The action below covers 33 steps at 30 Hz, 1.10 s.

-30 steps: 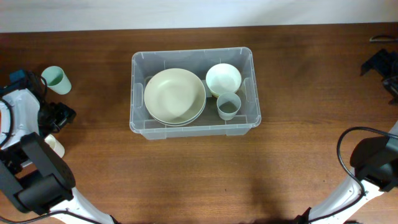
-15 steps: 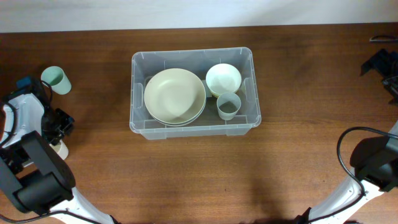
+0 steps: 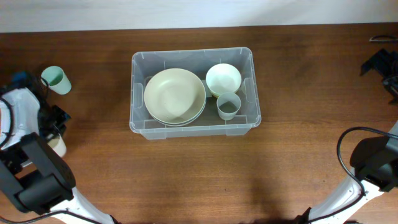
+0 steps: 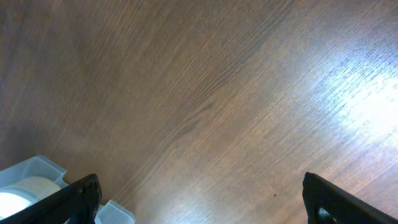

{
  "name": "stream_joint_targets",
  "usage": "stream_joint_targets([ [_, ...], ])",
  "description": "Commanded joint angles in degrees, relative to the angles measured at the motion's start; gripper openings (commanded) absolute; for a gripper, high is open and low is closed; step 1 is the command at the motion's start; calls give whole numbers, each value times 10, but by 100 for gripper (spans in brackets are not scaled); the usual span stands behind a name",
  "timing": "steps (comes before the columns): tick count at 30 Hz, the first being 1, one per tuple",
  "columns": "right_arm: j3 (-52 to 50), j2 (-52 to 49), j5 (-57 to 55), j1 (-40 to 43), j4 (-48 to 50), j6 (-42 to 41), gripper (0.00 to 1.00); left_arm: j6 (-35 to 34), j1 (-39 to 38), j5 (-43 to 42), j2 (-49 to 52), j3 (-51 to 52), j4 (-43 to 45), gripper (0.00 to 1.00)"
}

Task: Pack container
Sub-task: 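Grasp the cream cup on the table with the left gripper, then lift the cream cup and carry it over the bin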

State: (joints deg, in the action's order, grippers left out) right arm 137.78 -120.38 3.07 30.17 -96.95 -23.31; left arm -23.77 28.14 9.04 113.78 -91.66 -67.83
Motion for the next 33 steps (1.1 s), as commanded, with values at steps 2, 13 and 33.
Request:
stream_joint_targets([
  [2, 0, 2, 1, -2, -2, 4, 99, 29, -23, -23, -62, -108, -30, 1],
  [13, 0, 2, 1, -2, -2, 4, 99, 72, -282, -171, -179, -278, 23, 1],
  [33, 0, 2, 1, -2, -1, 4, 99, 147, -675, -92, 43, -274, 109, 1],
])
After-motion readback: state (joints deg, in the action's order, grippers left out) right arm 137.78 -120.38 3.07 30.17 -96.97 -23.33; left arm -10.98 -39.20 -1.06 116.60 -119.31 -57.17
